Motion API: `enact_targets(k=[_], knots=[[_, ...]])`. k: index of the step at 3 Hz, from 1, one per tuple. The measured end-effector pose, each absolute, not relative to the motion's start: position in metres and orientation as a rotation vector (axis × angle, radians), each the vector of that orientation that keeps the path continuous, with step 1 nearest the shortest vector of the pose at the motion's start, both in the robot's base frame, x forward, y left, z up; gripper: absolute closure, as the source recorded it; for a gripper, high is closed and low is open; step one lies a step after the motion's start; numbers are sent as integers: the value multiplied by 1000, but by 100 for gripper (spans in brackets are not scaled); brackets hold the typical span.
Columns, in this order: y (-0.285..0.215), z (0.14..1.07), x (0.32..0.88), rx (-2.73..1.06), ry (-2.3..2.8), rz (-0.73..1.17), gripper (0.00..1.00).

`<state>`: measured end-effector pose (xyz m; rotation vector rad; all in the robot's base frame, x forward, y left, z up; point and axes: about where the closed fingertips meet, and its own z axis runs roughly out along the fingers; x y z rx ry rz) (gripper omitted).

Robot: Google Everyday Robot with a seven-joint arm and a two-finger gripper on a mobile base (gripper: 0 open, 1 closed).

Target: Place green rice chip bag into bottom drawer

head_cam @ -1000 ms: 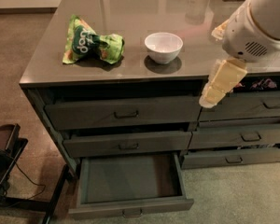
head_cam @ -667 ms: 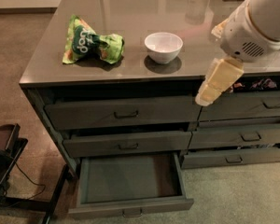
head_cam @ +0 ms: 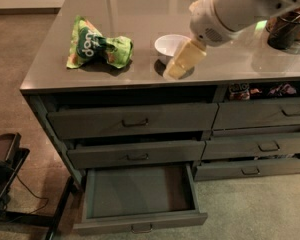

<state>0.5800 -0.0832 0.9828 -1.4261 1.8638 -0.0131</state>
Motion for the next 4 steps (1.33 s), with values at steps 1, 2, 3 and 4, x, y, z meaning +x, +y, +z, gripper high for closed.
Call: enact_targets(k=[1,2,3,4], knots=[[-43,992,627,-1365,1778,-4,0],[-5,989,664,-1346,1728,4,0],[28,970,691,-1382,1719,-12,0],[53,954,712,-1415,1716,-23,0]])
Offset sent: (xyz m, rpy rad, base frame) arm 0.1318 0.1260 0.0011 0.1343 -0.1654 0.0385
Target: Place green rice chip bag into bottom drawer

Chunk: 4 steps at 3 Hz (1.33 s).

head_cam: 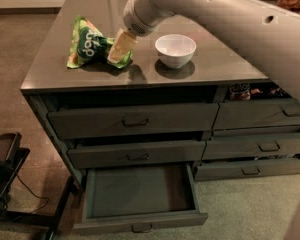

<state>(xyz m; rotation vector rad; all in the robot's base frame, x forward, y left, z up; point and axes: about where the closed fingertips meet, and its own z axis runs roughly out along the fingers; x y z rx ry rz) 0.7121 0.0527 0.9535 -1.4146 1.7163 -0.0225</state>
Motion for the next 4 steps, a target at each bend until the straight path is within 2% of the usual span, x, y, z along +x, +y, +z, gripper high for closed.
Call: enact_targets(k=[4], knots=[[109,917,761,-1450,1740,72,0]])
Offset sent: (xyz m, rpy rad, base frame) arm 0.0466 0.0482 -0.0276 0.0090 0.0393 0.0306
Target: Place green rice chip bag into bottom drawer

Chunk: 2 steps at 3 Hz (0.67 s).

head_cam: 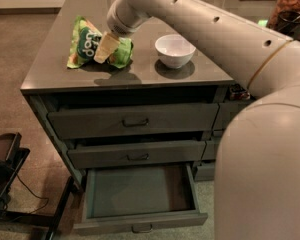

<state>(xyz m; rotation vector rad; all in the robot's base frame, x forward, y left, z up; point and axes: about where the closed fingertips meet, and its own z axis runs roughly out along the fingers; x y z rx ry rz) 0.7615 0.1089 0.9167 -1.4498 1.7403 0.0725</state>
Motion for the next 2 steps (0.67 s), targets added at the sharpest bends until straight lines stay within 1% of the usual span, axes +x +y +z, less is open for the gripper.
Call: enact_targets(k=[1,2], knots=[[121,897,767,-1464,1770,124,0],[126,877,769,-1472,1808,157,17]])
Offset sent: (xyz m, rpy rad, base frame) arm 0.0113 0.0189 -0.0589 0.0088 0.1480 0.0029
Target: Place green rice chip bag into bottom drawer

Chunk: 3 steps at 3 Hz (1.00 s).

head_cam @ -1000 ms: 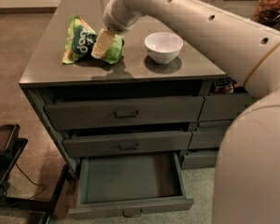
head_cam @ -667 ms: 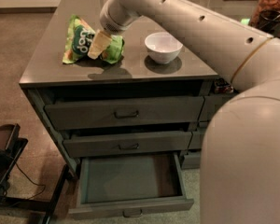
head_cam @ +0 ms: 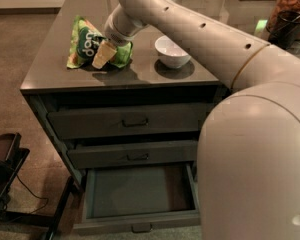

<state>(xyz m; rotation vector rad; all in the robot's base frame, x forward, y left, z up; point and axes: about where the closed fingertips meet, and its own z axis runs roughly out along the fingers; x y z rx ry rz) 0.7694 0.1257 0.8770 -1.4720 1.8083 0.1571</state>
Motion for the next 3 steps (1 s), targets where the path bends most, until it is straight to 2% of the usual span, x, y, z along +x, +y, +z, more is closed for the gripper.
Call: enact_targets(k=[2,3], knots=[[126,877,769,-1473,1809,158,63],[112,895,744,-1534,1766,156,87]])
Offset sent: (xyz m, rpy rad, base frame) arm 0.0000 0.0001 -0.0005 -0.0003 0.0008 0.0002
